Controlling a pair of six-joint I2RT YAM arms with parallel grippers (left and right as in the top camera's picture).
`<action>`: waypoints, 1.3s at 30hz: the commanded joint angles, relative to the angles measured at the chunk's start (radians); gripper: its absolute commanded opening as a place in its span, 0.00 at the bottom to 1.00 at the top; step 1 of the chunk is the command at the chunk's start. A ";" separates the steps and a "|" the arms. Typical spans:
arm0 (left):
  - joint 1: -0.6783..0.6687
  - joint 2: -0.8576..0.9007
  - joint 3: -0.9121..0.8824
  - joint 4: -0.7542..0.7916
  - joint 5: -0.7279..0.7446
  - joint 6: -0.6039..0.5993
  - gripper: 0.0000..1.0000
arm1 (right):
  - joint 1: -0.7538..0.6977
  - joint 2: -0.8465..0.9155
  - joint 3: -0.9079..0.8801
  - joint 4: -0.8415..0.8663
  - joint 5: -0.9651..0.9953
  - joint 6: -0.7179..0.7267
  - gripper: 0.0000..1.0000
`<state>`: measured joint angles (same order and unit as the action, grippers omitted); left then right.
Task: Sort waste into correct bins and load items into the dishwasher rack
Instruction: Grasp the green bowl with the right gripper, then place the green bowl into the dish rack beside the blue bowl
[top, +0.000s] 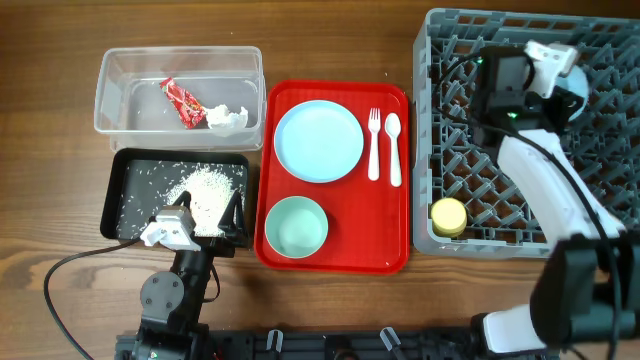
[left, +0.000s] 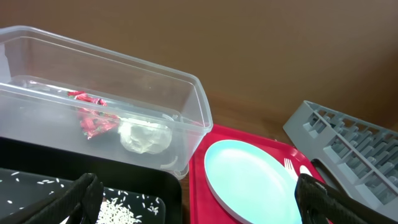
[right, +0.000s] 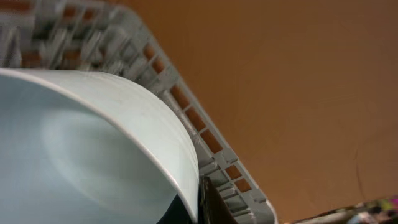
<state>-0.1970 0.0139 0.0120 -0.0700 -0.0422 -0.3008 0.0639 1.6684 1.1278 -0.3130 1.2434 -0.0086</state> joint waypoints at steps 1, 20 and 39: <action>0.005 -0.008 -0.006 0.003 0.008 0.002 1.00 | 0.000 0.099 0.005 0.011 0.035 -0.071 0.04; 0.005 -0.008 -0.006 0.003 0.008 0.002 1.00 | 0.136 0.102 0.005 -0.286 -0.293 0.021 0.41; 0.005 -0.008 -0.006 0.003 0.008 0.002 1.00 | 0.509 -0.296 0.040 -0.619 -1.552 0.095 0.65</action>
<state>-0.1970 0.0139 0.0120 -0.0704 -0.0422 -0.3004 0.4404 1.3437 1.1999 -0.9245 -0.0555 0.0784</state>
